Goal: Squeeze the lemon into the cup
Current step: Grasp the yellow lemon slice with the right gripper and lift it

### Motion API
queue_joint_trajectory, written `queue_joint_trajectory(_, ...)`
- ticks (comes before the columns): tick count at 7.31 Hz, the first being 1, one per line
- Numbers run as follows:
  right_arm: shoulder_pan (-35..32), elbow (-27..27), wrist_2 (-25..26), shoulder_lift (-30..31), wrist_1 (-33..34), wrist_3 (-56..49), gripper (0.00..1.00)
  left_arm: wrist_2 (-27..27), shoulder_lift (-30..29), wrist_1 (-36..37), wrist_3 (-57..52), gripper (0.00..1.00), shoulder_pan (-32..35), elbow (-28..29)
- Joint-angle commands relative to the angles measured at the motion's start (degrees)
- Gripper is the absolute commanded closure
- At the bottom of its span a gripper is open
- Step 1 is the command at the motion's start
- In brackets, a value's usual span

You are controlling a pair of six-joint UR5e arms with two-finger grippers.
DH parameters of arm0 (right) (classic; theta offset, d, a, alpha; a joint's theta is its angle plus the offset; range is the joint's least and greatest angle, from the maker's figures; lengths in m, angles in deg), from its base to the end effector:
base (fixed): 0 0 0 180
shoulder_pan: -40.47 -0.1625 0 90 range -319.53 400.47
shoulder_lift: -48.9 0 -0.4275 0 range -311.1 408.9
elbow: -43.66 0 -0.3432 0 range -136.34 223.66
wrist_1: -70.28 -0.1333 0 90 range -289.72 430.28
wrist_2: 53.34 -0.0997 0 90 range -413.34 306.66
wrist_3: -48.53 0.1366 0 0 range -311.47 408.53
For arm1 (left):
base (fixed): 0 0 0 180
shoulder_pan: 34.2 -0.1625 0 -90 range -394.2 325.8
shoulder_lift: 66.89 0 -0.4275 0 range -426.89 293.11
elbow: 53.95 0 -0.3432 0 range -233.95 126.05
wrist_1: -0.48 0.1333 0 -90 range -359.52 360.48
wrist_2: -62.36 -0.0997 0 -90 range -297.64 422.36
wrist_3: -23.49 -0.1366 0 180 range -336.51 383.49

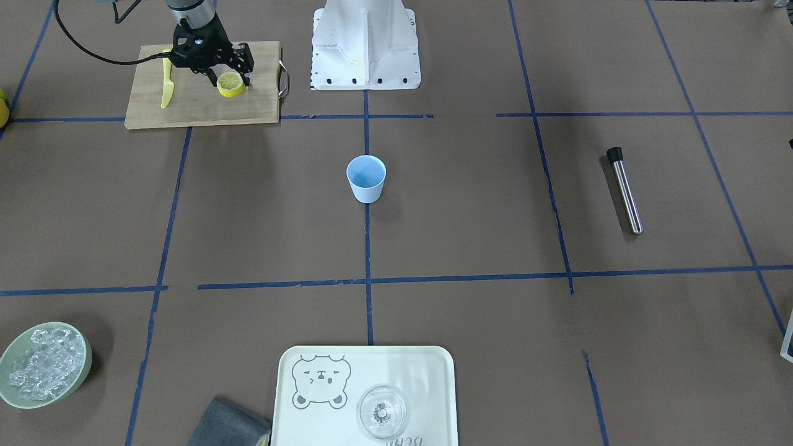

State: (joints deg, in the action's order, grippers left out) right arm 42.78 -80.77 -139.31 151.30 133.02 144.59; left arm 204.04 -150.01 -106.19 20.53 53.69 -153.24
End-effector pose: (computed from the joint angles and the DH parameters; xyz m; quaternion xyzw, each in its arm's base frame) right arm -0.4001 -0.1269 0.4646 0.0015 -0.4180 0.0444 0.9074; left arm -0.0109 -0.4143 0.6199 0.1523 0.4287 0.1114 0.8835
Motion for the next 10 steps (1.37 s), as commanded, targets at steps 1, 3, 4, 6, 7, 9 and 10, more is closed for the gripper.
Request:
queue_joint_trajectory(1,-0.81,-0.02,-0.07,-0.01,0.02,0.0,0.51,0.0,0.41,-0.03,-0.03,0.0,0.0,-0.38)
queue_joint_trajectory(3,-2.65,-0.63,-0.07,0.16,0.02,0.0,0.56,0.0,0.5,-0.03,-0.03,0.0,0.0,-0.38)
queue_joint_trajectory(4,-3.18,-1.59,0.02,0.51,0.02,0.0,0.56,0.0,0.5,-0.03,-0.03,0.0,0.0,-0.46)
queue_joint_trajectory(6,-3.36,-2.21,0.19,0.69,0.02,0.0,0.56,0.0,0.5,-0.03,-0.03,0.0,0.0,-0.38)
queue_joint_trajectory(7,-3.36,-2.48,0.37,0.95,0.1,0.0,0.56,0.0,0.5,-0.03,-0.03,0.0,0.0,-0.46)
queue_joint_trajectory(9,-3.36,-4.31,0.37,2.35,0.11,0.0,0.55,0.0,0.41,-0.03,-0.03,0.0,0.0,-0.46)
queue_joint_trajectory(10,-3.36,-5.2,0.46,3.67,0.11,0.0,0.54,0.09,0.5,-0.03,-0.12,0.0,0.0,-0.47)
